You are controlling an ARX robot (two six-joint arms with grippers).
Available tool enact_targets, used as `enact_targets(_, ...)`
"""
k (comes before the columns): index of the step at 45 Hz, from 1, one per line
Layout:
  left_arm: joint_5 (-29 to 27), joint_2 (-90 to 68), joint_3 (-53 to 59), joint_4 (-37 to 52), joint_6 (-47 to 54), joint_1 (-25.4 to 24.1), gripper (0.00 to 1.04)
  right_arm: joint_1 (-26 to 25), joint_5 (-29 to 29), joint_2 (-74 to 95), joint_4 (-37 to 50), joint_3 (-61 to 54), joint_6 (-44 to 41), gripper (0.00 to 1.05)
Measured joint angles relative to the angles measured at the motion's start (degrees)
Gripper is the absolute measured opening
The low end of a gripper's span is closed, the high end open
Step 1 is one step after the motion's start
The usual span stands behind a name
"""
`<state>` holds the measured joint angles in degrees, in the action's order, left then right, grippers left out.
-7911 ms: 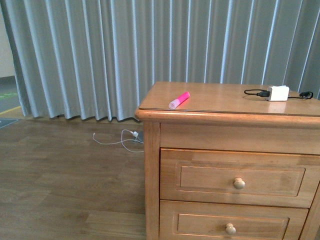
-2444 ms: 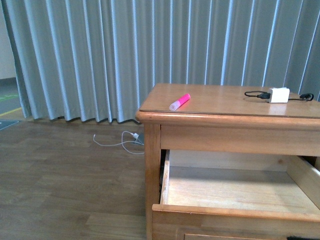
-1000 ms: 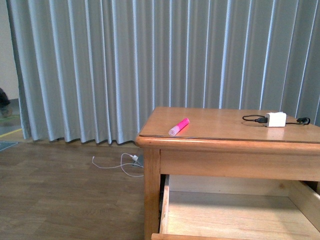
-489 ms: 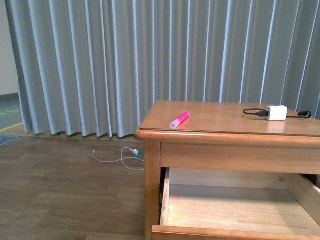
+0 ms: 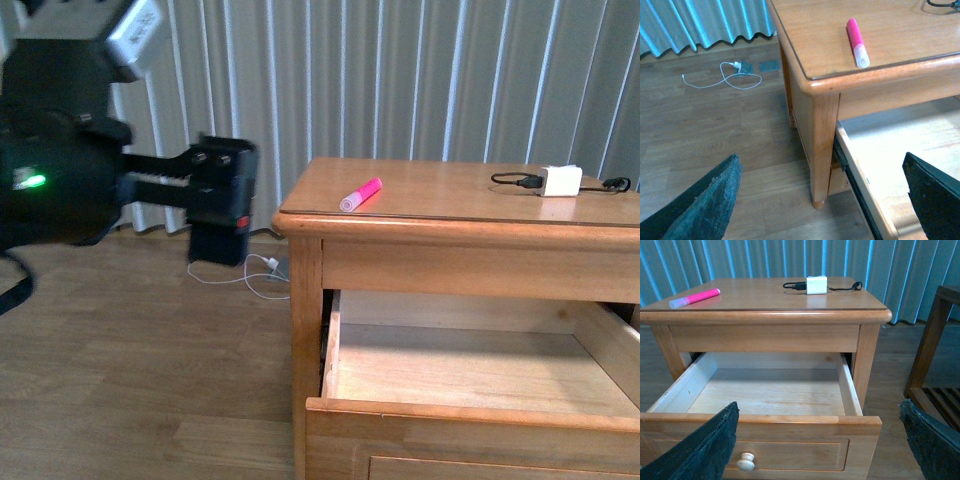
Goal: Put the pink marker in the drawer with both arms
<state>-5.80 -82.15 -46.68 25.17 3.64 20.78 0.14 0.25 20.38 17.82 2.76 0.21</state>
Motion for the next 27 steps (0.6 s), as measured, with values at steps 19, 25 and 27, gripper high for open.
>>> enact_targets(19, -3.5, -23.1, -30.1, -6.8, 2.2, 2.4, 0.99, 0.0, 0.0, 0.0, 0.0, 0.0, 0.0, 0.96)
enact_targets(25, -4.1, -28.1, -36.2, -8.1, 2.1, 3.0, 0.99, 0.0, 0.0, 0.0, 0.0, 0.0, 0.0, 0.96)
enact_targets(27, -4.2, -30.2, -38.6, -8.8, 2.1, 3.3, 0.99, 0.0, 0.0, 0.0, 0.0, 0.0, 0.0, 0.96)
